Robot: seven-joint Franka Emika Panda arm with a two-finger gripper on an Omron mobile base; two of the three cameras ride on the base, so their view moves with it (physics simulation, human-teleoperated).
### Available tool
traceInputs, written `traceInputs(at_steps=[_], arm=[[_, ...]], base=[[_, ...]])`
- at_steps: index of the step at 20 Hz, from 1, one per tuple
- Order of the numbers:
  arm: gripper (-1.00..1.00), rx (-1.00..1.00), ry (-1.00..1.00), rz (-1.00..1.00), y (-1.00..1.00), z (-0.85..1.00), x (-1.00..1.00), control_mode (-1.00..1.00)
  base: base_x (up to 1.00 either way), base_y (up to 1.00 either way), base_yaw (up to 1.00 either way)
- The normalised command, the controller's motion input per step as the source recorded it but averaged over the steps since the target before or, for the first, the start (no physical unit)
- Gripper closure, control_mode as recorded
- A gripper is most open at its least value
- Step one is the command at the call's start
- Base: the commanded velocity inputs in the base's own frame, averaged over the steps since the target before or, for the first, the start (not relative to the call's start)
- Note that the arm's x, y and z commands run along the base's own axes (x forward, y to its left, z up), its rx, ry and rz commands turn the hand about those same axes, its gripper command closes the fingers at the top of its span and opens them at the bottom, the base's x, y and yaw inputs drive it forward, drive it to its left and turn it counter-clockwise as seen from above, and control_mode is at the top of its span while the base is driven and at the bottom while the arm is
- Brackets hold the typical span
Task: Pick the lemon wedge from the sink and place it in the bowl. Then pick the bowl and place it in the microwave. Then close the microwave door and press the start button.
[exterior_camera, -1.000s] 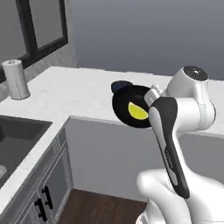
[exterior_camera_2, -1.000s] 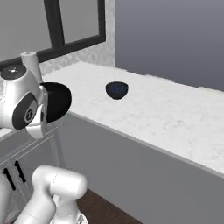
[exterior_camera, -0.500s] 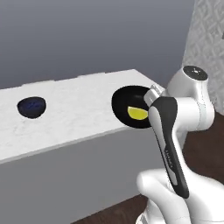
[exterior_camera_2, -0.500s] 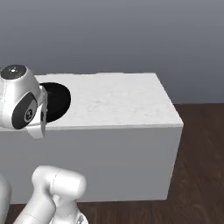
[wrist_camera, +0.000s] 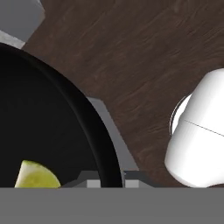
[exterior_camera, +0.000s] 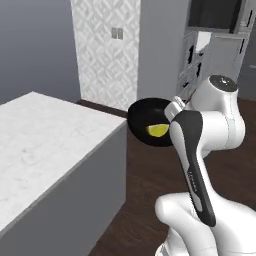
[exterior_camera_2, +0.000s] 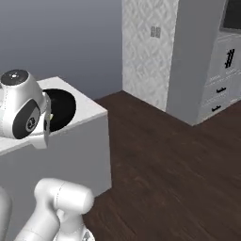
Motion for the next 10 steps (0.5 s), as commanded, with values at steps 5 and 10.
traceInputs(at_steps=[5,10], arm=[[1.00,0.00,0.00,0.00,0.00,0.00,0.00,1.00],[1.00,0.00,0.00,0.00,0.00,0.00,0.00,1.00]], base=[[0.00,0.00,-0.94],[0.27,-0.39,-0.74]])
